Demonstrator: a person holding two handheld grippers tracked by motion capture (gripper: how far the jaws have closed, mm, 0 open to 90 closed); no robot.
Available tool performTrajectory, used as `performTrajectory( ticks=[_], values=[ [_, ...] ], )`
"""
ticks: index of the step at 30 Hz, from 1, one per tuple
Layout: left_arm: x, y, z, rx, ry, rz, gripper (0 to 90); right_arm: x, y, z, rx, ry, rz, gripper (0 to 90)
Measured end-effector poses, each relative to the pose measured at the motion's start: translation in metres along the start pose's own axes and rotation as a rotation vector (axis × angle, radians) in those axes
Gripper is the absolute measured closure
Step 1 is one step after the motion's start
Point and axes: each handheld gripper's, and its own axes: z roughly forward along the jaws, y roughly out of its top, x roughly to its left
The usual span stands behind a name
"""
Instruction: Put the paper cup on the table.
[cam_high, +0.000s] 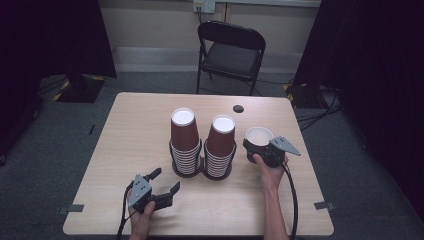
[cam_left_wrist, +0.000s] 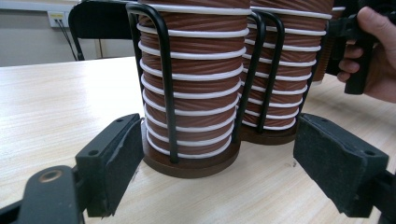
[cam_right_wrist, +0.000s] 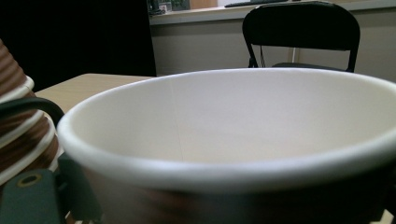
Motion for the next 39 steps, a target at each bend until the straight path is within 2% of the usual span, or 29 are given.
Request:
performTrajectory(
  ticks=[1, 8, 12, 15, 27, 34, 35, 39],
  values=[
    [0.0, 0.0, 0.0, 0.002, 0.005, 0.01, 15.9, 0.0, -0.001, 0.001, 0.008, -0.001, 0.0, 9.7],
    [0.0, 0.0, -0.001, -0.005, -0.004, 0.0, 16.0, -0.002, -0.008, 0.005, 0.063, -0.007, -0.021, 9.3],
    [0.0, 0.0, 0.0, 0.002, -0.012, 0.013, 16.0, -0.003, -0.012, 0.004, 0.062, -0.011, -0.011, 9.2],
    [0.0, 0.0, -0.001, -0.006, -0.016, 0.012, 16.0, -0.001, -0.012, 0.002, 0.102, -0.017, -0.034, 9.8],
    [0.001, -0.001, -0.001, -0.013, -0.02, 0.007, 16.1, 0.0, -0.015, 0.0, 0.139, -0.032, -0.049, 10.4],
    [0.0, -0.001, -0.002, -0.017, -0.022, 0.009, 16.1, 0.001, -0.016, -0.002, 0.196, -0.034, -0.054, 11.7],
    [0.0, -0.001, -0.002, -0.018, -0.018, 0.005, 16.1, 0.001, -0.017, -0.002, 0.219, -0.032, -0.052, 12.4],
    [-0.001, -0.001, -0.002, -0.021, -0.015, 0.007, 16.1, -0.001, -0.02, -0.003, 0.254, -0.042, -0.041, 12.7]
  ],
)
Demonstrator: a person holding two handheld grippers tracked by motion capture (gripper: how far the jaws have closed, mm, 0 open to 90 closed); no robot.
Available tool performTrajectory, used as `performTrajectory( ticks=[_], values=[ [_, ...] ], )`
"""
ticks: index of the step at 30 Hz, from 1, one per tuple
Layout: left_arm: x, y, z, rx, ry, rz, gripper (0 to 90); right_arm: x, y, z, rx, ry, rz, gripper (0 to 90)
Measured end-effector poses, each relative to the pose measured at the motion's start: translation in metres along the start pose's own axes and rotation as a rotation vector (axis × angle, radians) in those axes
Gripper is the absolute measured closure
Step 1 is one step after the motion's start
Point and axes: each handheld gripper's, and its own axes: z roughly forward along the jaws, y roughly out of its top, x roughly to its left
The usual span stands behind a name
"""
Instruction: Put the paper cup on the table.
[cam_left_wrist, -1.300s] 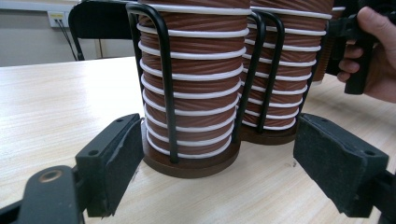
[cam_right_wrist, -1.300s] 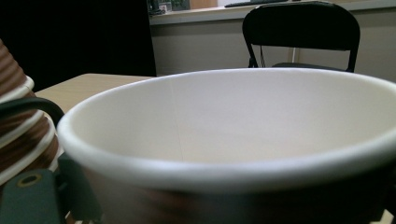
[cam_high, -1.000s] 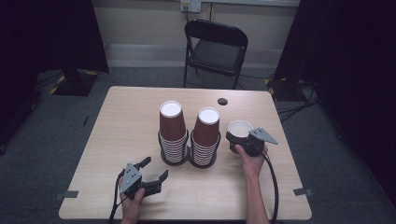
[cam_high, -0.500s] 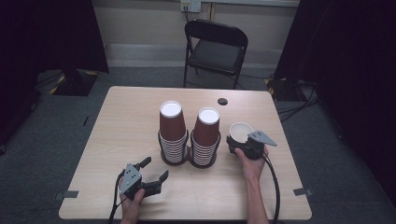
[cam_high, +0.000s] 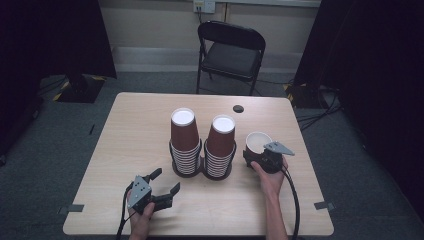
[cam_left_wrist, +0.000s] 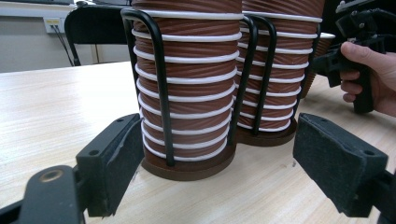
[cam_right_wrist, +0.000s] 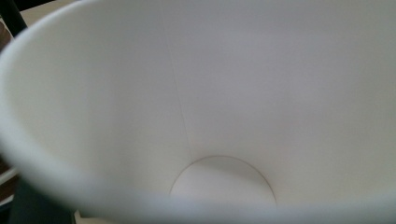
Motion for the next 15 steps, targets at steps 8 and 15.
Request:
performTrajectory(
  ticks=[8, 15],
  values=[
    [0.0, 0.0, 0.0, 0.001, -0.008, -0.001, 16.1, -0.002, -0.004, -0.005, 0.031, -0.01, 0.011, 12.8],
    [0.0, 0.0, 0.0, -0.003, -0.005, -0.008, 16.1, 0.0, -0.003, -0.012, 0.035, -0.024, 0.022, 12.8]
  ],
)
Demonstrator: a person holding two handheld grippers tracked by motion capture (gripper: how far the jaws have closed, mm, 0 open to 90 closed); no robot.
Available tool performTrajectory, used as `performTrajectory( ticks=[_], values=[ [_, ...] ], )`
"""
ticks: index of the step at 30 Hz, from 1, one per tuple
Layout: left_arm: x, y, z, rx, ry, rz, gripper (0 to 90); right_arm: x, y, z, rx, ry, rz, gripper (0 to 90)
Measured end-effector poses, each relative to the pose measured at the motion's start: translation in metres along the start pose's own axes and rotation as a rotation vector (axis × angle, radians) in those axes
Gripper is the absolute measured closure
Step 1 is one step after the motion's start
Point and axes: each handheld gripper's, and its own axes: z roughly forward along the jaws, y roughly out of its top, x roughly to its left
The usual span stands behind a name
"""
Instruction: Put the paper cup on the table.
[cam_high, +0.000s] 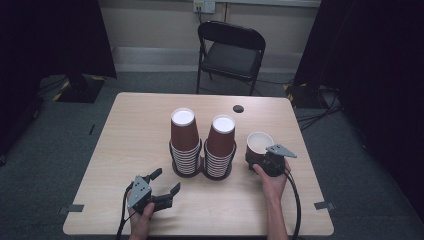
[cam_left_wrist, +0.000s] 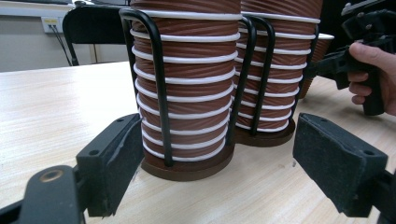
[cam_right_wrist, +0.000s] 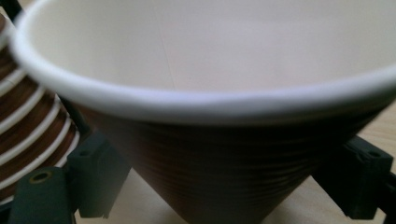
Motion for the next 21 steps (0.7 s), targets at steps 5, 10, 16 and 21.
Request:
performTrajectory(
  ticks=[5, 10, 16, 21],
  values=[
    [0.0, 0.0, 0.0, 0.002, 0.0, 0.001, 16.2, 0.004, 0.001, -0.011, -0.023, -0.033, -0.008, 12.7],
    [0.0, 0.001, 0.001, 0.014, -0.001, 0.011, 16.3, 0.002, -0.005, -0.016, -0.011, -0.041, 0.018, 12.7],
    [0.0, 0.001, 0.001, 0.013, 0.001, 0.008, 16.3, 0.005, -0.005, -0.026, -0.041, -0.053, 0.026, 12.7],
    [-0.001, 0.001, 0.001, 0.013, 0.013, 0.008, 16.0, 0.006, -0.011, -0.036, -0.051, -0.068, 0.063, 13.1]
  ],
)
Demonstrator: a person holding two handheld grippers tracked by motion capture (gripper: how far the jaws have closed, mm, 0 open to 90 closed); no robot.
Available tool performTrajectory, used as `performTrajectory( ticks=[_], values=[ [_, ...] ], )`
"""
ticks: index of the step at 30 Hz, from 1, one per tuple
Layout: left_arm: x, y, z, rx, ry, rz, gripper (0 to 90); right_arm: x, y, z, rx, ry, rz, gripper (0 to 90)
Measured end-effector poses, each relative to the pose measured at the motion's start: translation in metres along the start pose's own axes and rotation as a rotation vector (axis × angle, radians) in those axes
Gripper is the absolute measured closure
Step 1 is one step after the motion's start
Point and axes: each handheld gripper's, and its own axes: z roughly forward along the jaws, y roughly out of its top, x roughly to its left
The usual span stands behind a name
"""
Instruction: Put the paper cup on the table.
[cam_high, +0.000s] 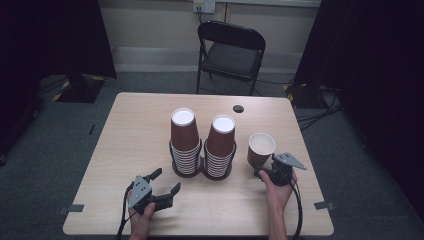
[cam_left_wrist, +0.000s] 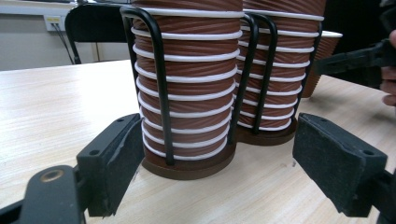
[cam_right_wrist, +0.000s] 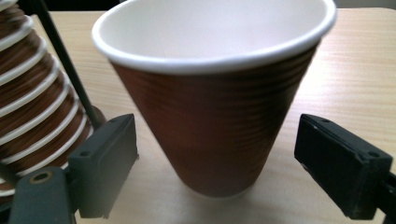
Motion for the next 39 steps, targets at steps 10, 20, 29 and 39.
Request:
performTrajectory(
  ticks=[10, 20, 29, 39],
  values=[
    [-0.003, 0.0, -0.001, -0.007, 0.052, -0.017, 15.3, 0.018, -0.008, -0.024, -0.091, 0.049, 0.023, 16.7],
    [-0.005, 0.0, 0.0, 0.019, 0.071, -0.018, 15.6, 0.044, -0.018, -0.05, -0.173, 0.109, -0.017, 17.3],
    [-0.005, 0.0, -0.002, 0.016, 0.083, -0.03, 15.8, 0.071, -0.032, -0.052, -0.187, 0.178, -0.037, 15.8],
    [-0.005, -0.001, -0.004, -0.005, 0.093, -0.041, 15.9, 0.085, -0.042, -0.041, -0.177, 0.238, -0.054, 13.7]
  ],
)
